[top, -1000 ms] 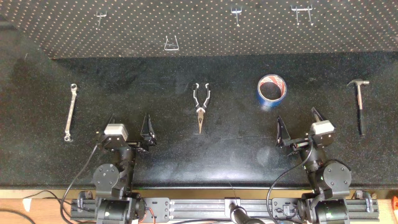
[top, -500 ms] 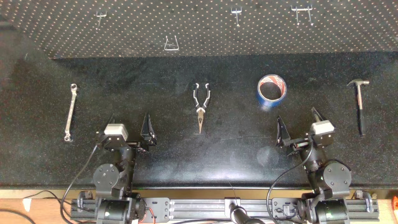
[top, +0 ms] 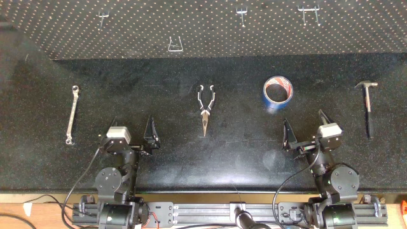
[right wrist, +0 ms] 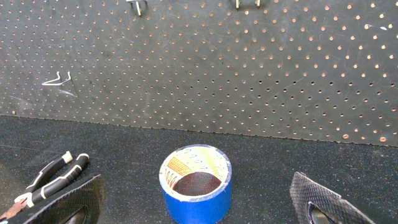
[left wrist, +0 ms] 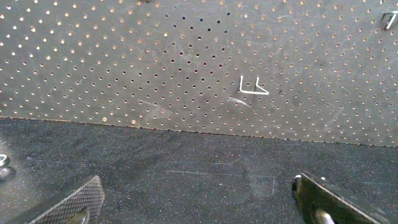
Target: Place Tools Onto Pegboard
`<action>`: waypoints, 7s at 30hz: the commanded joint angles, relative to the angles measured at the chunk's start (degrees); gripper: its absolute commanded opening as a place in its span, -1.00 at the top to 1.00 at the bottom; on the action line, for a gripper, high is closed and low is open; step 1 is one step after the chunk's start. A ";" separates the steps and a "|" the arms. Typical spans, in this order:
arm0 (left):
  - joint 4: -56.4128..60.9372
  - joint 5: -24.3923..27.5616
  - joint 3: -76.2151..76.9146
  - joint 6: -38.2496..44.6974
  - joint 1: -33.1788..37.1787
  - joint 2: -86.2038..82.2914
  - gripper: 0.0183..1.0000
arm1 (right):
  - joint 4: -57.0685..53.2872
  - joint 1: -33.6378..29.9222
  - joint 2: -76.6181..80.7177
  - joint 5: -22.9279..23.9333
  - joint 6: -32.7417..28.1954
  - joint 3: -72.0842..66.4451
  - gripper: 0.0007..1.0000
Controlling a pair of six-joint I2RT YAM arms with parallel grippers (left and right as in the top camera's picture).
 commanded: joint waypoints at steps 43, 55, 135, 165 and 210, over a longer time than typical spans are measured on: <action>-39.98 6.27 66.64 42.49 44.00 105.98 -0.99 | -0.31 0.39 -0.68 0.52 1.05 -0.24 -0.95; -40.63 7.26 66.49 42.21 46.14 108.34 0.98 | -0.31 0.39 -0.68 0.52 1.05 -0.24 -0.95; -46.36 -3.37 82.62 -24.24 -27.26 110.57 -1.00 | -0.31 0.39 -0.68 0.52 1.05 -0.24 -0.95; -44.44 -0.15 82.60 -22.12 -25.62 117.09 -1.00 | -0.31 0.39 -0.68 0.52 1.05 -0.24 -0.95; 25.27 -17.46 56.72 1.33 -14.60 89.72 0.98 | -0.31 0.39 -0.68 0.52 1.05 -0.24 -0.95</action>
